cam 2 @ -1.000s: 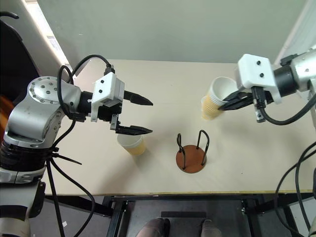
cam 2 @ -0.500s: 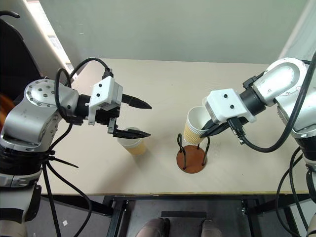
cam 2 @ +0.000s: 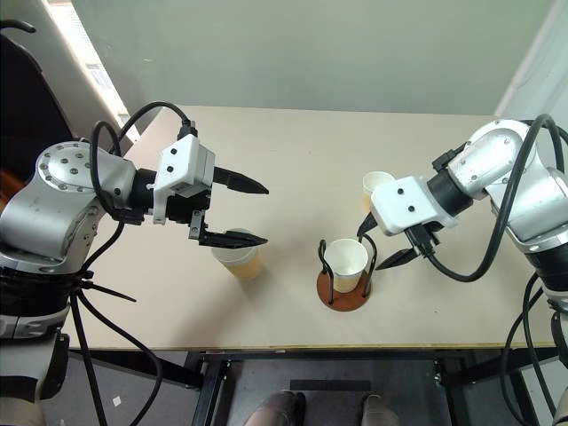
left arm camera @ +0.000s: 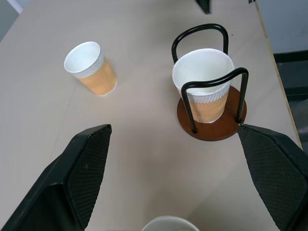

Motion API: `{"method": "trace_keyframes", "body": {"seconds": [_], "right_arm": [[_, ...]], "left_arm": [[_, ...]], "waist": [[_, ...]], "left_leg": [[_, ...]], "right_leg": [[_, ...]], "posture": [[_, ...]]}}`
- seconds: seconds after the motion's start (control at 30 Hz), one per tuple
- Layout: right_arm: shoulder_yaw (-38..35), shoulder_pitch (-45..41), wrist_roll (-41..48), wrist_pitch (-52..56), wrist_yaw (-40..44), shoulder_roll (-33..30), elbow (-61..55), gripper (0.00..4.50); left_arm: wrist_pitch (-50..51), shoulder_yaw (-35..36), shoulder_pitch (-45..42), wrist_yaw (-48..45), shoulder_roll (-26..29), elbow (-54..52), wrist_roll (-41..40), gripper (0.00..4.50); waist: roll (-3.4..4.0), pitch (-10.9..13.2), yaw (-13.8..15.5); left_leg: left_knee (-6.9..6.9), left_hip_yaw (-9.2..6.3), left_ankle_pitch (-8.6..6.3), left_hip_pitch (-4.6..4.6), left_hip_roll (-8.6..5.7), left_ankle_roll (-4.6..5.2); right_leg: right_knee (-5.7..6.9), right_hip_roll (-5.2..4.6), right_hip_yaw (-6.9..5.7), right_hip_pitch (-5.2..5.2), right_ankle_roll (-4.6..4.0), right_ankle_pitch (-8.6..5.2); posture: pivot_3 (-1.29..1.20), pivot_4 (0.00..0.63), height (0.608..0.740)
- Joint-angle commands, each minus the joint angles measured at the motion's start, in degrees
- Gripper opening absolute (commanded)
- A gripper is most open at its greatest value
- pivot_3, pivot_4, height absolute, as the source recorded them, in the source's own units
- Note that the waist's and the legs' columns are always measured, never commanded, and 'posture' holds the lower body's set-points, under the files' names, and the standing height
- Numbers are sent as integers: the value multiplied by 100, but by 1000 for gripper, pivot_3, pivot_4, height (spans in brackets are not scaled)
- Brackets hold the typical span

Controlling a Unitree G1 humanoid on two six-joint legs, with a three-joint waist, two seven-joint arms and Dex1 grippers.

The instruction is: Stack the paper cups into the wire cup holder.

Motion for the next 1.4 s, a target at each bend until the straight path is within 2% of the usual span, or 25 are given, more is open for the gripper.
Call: {"method": "trace_keyframes", "body": {"seconds": [0.03,0.07,0.13,0.23,0.43,0.6,0.83,0.93,1.03,1.23,1.3,1.4], "right_arm": [[-256,-659,-787,-542,-434,432,1369,4265],[-225,-855,-1093,-798,-743,638,1926,4471],[-144,-1251,-1607,-1231,-1293,1085,3072,4471],[-275,-1714,-1795,-1470,-1803,1801,4563,4471],[16,-2226,-2856,-2325,-2786,2383,6589,4471],[142,-2177,-3490,-2476,-3523,2690,7511,4471],[5,-2026,-3699,-2404,-3768,2993,7898,4471],[56,-1962,-3842,-2376,-3875,3066,7967,3915],[139,-1908,-4042,-2435,-3970,3053,7983,2916],[-66,-1959,-3952,-2605,-3592,2993,7899,792],[-288,-2032,-3638,-2745,-2842,2875,7750,60],[-660,-2137,-3032,-2937,-1287,2467,7009,19]], "left_arm": [[-100,88,-187,415,-84,174,299,4500],[-127,85,-198,506,-119,215,363,4500],[-161,80,-186,665,-157,270,494,4500],[-248,52,-95,781,-135,290,667,4500],[-225,135,-155,1233,-321,517,848,4500],[-276,168,-173,1437,-411,587,936,4500],[-228,215,-44,1397,-271,468,956,4500],[-201,245,-15,1426,-230,410,946,4500],[-149,296,59,1432,-163,260,907,4500],[-55,411,196,1395,-76,56,821,4500],[-25,468,207,1302,-57,26,725,4500],[-3,522,230,1174,14,-22,598,4500]], "waist": [[1,1,-11],[1,1,-14],[1,1,-20],[1,0,-36],[1,1,50],[2,1,49],[3,2,36],[3,2,31],[3,2,38],[4,2,31],[4,2,32],[6,4,36]], "left_leg": [[0,0,-5,5,1,9],[-5,0,-8,6,2,24],[-7,-5,-4,9,9,24],[-30,-6,10,13,12,16],[-74,-10,27,-13,17,-9],[-74,2,26,-17,21,-51],[-75,18,7,-24,29,-65],[-75,20,4,-23,34,-66],[-74,20,3,-23,36,-67],[-72,22,1,-15,37,-71],[-73,21,0,-13,38,-70],[-75,22,-4,-19,38,-76]], "right_leg": [[3,0,1,0,-5,3],[4,0,1,-4,-14,10],[5,1,1,-7,-30,20],[5,1,1,-18,-46,32],[10,1,-10,-63,-48,35],[-2,1,-12,-64,-21,50],[-1,2,-14,-66,-16,53],[-2,4,-15,-66,-16,53],[-1,4,-16,-66,-17,53],[-2,4,-16,-66,-22,49],[-1,4,-16,-66,-24,49],[2,5,-17,-71,-26,48]], "posture": [[0,150,740],[0,150,740],[0,150,740],[0,150,740],[0,150,740],[0,150,740],[0,150,740],[0,150,740],[0,150,740],[0,150,740],[0,150,740],[0,150,740]]}}
